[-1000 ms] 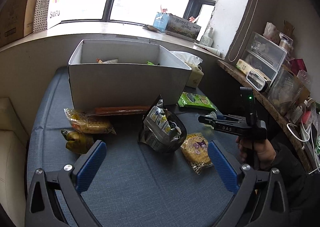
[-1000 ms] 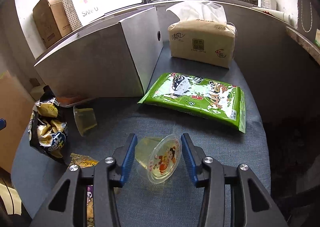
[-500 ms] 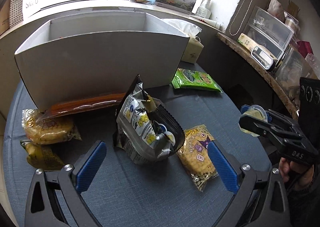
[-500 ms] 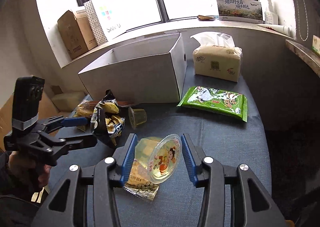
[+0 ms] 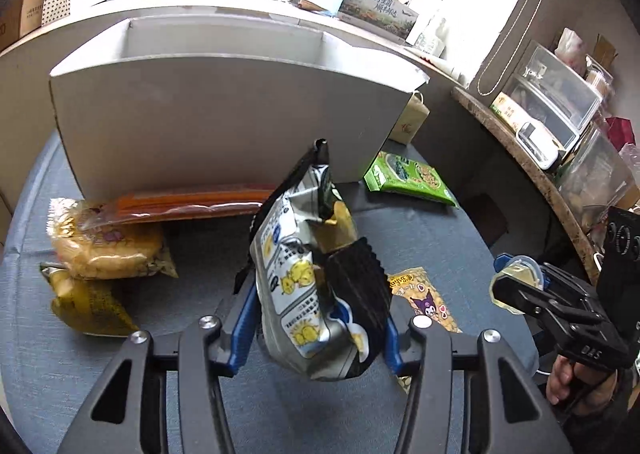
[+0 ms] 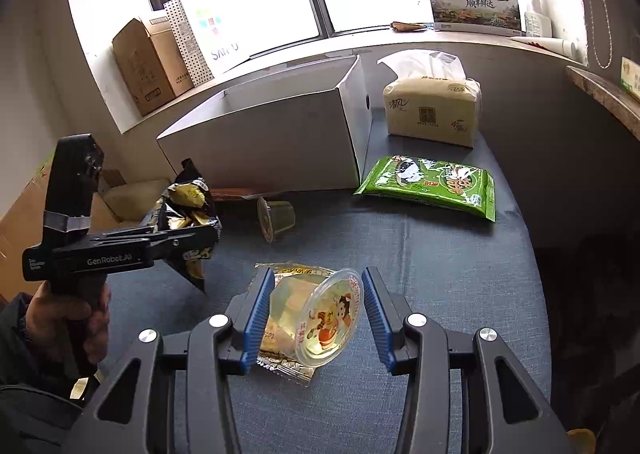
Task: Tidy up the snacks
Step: 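Carry the jelly cup and silver-black bag into the white box and release both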
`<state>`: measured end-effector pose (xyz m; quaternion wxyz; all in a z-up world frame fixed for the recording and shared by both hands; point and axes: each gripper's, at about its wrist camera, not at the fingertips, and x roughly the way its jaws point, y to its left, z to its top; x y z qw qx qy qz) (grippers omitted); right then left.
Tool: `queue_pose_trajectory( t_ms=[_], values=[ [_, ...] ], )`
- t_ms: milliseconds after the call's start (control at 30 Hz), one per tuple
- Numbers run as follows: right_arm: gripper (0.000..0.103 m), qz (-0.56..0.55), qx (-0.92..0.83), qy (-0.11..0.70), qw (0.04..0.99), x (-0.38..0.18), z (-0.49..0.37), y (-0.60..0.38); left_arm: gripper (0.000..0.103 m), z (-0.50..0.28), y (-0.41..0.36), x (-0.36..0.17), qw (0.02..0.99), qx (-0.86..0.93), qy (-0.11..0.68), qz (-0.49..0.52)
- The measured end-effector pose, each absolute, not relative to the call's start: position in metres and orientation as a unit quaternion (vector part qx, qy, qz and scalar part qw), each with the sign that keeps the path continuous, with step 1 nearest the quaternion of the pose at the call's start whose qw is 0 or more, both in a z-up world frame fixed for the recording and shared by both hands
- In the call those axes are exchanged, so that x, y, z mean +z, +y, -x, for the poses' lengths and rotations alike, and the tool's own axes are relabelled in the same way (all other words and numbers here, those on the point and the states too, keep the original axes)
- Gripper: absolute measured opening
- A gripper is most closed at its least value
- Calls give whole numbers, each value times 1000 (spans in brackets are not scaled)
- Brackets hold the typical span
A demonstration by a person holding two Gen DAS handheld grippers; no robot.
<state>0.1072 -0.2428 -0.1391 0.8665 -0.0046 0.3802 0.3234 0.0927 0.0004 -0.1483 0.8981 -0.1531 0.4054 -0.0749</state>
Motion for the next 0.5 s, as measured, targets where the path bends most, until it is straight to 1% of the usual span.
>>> queue_pose_trajectory(
  t_ms=[267,500],
  values=[
    [49,3,355,357,864,-114,-111,-219,56,-55,29,-75,937,-69,313,137],
    [49,6,381,319,868,-68,-144,-177,56,-89,82,-25,950,-41,270,150]
  ],
)
